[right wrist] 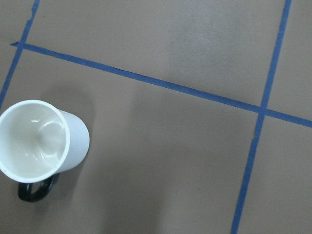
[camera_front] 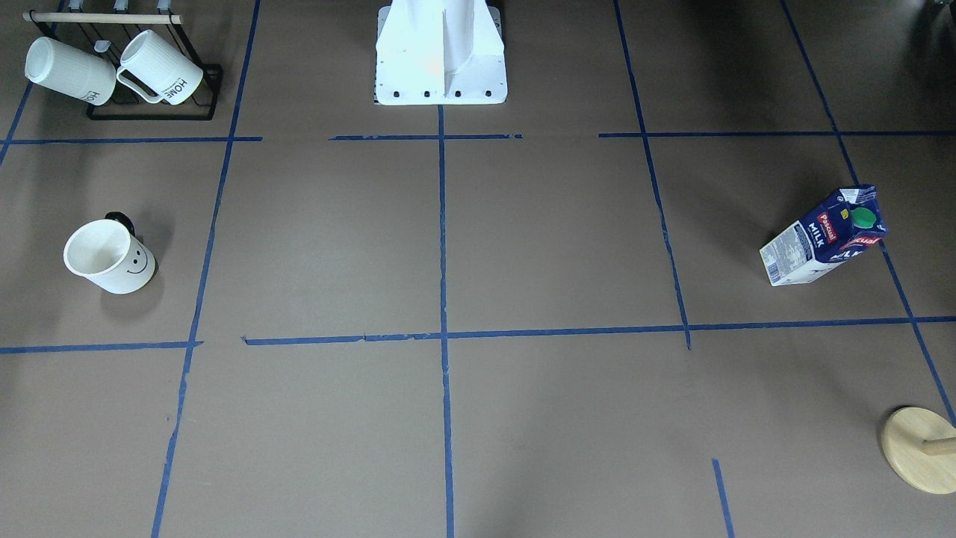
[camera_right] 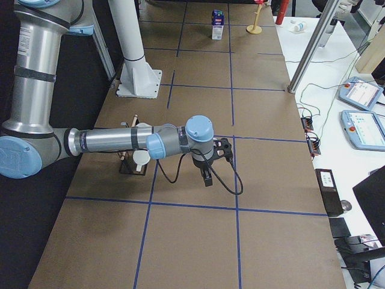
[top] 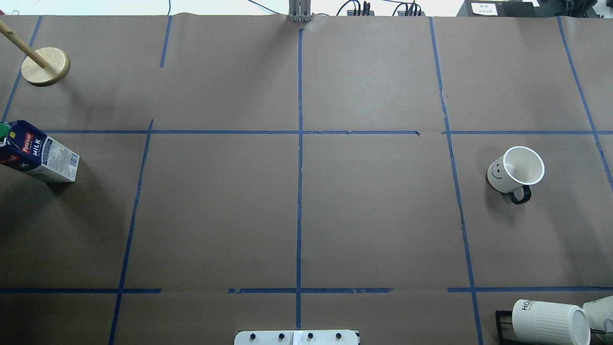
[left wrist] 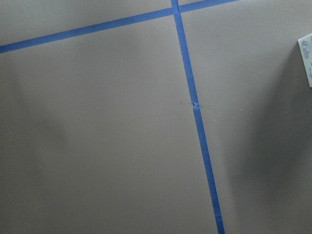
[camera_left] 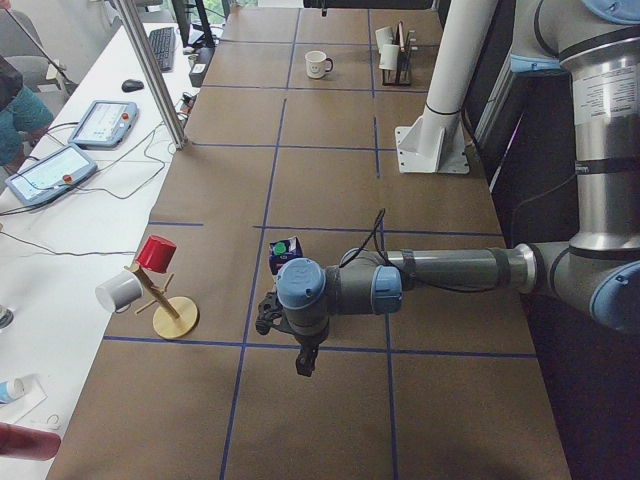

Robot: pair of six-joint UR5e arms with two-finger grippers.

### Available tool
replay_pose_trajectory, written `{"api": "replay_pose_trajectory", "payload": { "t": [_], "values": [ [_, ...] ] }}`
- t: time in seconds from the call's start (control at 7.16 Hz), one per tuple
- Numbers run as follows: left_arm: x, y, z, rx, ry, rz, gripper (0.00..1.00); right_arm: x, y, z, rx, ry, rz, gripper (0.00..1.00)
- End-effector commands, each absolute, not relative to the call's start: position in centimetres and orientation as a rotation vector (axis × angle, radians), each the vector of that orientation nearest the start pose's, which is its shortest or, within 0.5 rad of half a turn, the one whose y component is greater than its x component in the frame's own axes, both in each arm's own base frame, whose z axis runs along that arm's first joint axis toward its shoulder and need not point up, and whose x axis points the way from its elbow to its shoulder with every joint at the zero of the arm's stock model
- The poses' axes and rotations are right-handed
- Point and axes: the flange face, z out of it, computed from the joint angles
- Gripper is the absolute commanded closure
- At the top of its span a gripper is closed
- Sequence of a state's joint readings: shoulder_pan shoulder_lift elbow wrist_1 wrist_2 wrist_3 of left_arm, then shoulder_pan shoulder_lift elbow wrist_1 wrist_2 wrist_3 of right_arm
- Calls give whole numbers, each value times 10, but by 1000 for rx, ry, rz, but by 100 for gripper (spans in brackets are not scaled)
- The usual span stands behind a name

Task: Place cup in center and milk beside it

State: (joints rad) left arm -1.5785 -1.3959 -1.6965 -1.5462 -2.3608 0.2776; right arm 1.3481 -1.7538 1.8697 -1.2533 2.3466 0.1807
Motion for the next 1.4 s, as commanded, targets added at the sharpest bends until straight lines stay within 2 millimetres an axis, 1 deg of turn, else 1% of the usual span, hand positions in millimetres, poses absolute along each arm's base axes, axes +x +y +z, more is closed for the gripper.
{"api": "replay_pose_trajectory", "payload": {
  "t": [0.0, 0.14, 0.28, 0.56, 0.7, 0.98, 1.12, 1.26],
  "values": [
    [-66, -412, 677, 45, 793, 227, 0, -98, -461, 517, 256, -864, -204, 0],
    [-66, -412, 678, 43, 793, 227, 0, -121, -464, 518, 251, -834, -219, 0],
    [-66, -411, 678, 42, 793, 226, 0, -141, -473, 517, 249, -818, -229, 0],
    [-66, -412, 677, 44, 795, 226, 0, -168, -487, 532, 216, -805, -254, 0],
    [-66, -412, 676, 46, 793, 228, 0, -177, -487, 531, 216, -802, -269, 0],
    [-66, -412, 676, 46, 793, 228, 0, -202, -479, 543, 186, -783, -306, 0],
    [-66, -413, 675, 48, 794, 228, 0, -212, -477, 549, 182, -756, -318, 0],
    [-66, -413, 675, 49, 794, 229, 0, -218, -476, 558, 171, -740, -323, 0]
  ]
}}
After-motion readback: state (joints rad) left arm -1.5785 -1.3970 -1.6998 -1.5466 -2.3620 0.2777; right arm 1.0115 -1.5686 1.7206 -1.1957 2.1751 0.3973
